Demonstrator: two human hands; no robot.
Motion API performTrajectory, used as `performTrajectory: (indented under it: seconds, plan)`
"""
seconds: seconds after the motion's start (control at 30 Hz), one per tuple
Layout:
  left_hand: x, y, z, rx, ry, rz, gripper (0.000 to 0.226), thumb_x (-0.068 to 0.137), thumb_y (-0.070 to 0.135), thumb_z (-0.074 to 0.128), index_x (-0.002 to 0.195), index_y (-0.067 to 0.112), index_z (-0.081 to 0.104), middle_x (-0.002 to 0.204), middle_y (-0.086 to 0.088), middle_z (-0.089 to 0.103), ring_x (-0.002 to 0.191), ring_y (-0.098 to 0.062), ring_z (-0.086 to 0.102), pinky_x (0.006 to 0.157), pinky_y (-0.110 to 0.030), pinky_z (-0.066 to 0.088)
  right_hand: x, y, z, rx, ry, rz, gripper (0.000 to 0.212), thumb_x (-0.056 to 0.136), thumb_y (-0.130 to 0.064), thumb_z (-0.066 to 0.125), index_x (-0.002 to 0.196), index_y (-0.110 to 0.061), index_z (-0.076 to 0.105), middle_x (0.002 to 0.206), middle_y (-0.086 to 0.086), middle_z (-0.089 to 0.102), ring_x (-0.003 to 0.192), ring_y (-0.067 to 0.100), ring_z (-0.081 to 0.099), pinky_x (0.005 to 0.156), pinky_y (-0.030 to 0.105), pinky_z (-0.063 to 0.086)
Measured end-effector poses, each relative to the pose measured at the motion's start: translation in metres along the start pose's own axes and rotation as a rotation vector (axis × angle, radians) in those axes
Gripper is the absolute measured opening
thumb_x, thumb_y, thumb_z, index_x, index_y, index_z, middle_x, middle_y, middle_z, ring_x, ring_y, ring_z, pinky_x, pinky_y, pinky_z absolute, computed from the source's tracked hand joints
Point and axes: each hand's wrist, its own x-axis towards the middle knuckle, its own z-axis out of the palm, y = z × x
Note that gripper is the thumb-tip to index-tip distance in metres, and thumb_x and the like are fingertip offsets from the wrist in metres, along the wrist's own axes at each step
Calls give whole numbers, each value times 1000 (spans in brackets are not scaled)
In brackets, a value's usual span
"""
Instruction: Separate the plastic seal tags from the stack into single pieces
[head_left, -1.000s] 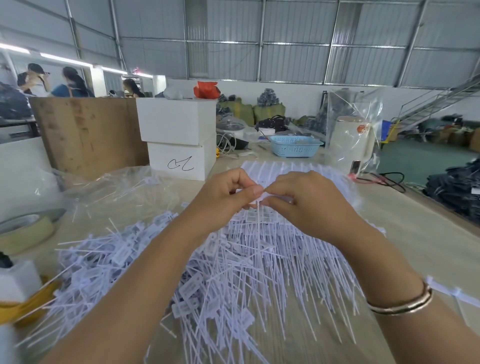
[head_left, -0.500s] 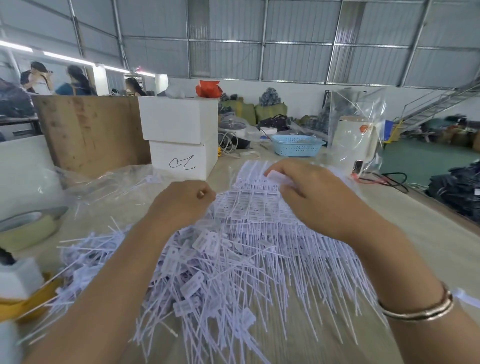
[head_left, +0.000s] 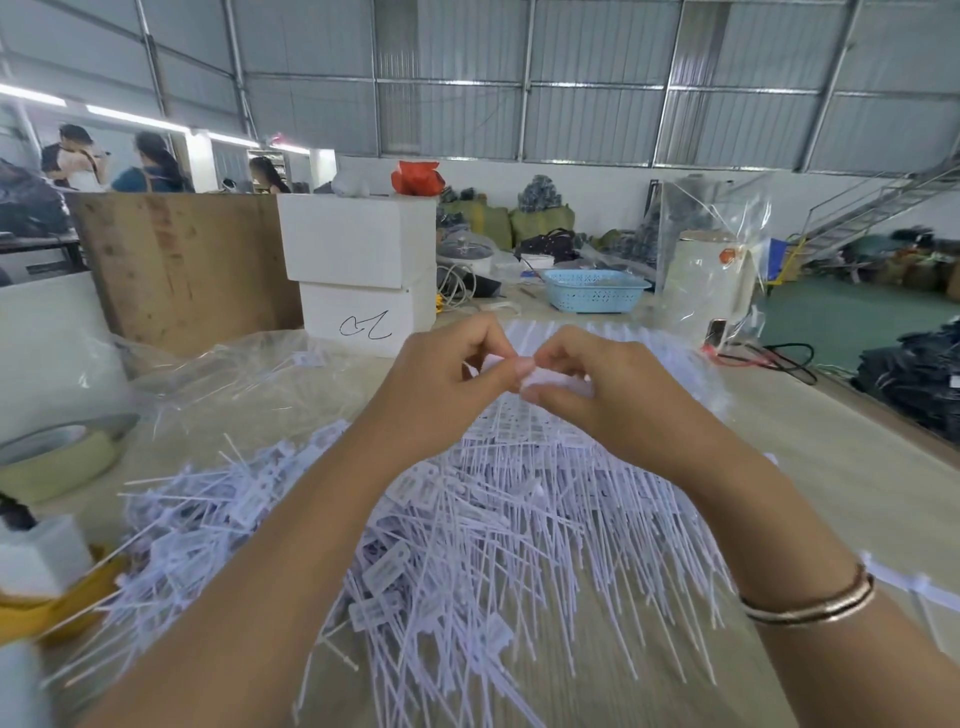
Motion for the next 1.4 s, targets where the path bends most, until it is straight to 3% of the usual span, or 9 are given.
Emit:
performTrajectory:
  seconds: [0.13,0.27,0.33,0.4,0.67,0.93,1.07,1.23,1.4]
  plan:
    - [1,-5,-3,-48,-57,-132,11,89,33,60,81,27,56,77,14,71,74,-16,66,76,-39,52,0,3,-6,-31,-38,1,22,93,-35,55,86,-18,67,73,3,64,67,17,53,65,36,41]
    - [-1,-4,5,-32,-84,-83,15,90,32,60,77,29,53,71,14,69,48,-11,47,45,-16,35,-1,0,-3,-31,-52,-2,19,92,-33,55,91,-22,70,71,5,66,69,23,59,70,41,47]
    - [-2,-4,9,-48,-69,-97,18,89,32,61,75,26,53,67,15,69,52,-18,53,48,-14,36,-1,0,-2,-70,-44,-5,21,93,-33,54,87,-21,70,70,4,65,68,22,58,70,41,46]
    - [-3,-6,11,-137,-56,-169,19,90,28,62,74,22,53,65,13,69,57,-6,61,54,-8,41,0,0,-1,-165,-15,-17,25,94,-35,53,84,-18,69,69,4,64,69,22,57,71,39,44]
    - [-2,-13,5,-563,-125,-362,20,78,29,63,61,26,55,64,2,68,81,-23,57,71,-28,39,-1,-3,11,-410,194,-135,33,94,-37,52,72,-17,67,60,-7,57,73,17,51,75,30,21]
    - [-2,-19,10,-651,-109,-419,28,79,26,63,52,27,54,65,0,61,58,-8,53,59,-21,36,-2,-2,23,-325,310,-165,25,87,-31,55,70,-27,73,62,-8,68,66,20,57,74,36,35]
    - [1,-30,6,-944,118,-615,21,92,13,54,72,15,51,62,0,64,51,-5,51,48,-16,39,-2,0,22,-242,384,-164,22,88,-27,58,77,-19,75,69,-7,71,67,20,61,73,37,40]
    - [2,-47,-21,-594,210,-524,17,92,14,57,74,16,57,64,1,68,55,-5,57,59,-22,37,0,0,16,-94,361,-140,21,92,-30,56,97,-18,74,83,-2,69,69,21,64,71,42,50]
    - [6,-55,-22,76,180,-396,16,90,30,58,75,27,62,62,11,68,54,0,57,53,-20,39,-2,-3,19,-80,299,-125,25,96,-23,52,117,-26,66,86,-5,51,59,10,49,63,26,35]
